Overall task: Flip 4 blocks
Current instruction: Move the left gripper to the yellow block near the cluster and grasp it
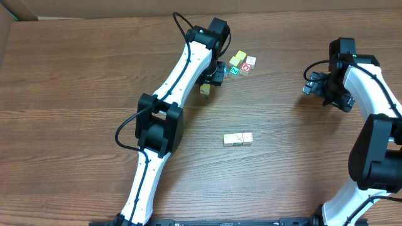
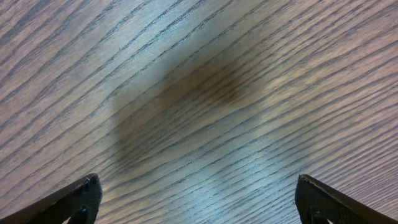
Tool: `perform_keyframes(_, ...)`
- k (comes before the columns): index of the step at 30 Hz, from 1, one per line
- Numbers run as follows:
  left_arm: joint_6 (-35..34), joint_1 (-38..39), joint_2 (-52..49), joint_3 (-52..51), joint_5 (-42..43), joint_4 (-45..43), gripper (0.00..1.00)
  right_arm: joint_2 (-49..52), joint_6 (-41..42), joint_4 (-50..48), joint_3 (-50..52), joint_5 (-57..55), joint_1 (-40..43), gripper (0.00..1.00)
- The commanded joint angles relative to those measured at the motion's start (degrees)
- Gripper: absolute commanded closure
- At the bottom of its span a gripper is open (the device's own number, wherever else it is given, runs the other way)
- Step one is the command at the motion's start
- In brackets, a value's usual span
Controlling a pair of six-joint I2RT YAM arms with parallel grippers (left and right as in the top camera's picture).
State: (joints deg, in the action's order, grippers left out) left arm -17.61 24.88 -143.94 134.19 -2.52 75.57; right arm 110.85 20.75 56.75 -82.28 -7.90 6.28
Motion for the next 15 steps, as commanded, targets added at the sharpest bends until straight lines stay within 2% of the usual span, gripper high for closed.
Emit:
perform_keyframes(1,-0.8,0.1,-0.1,-1.9,-2.8,-0.3,0.48,-1.5,-0.2,-0.1,-1.1,-0.6,-0.2,0.0)
perform_keyframes(15,0.5,0.1,-0.1,-4.5,-2.6,-3.3,0.51,-1.5,-0.2,-0.1,-1.1,-0.6,-0.2,0.0)
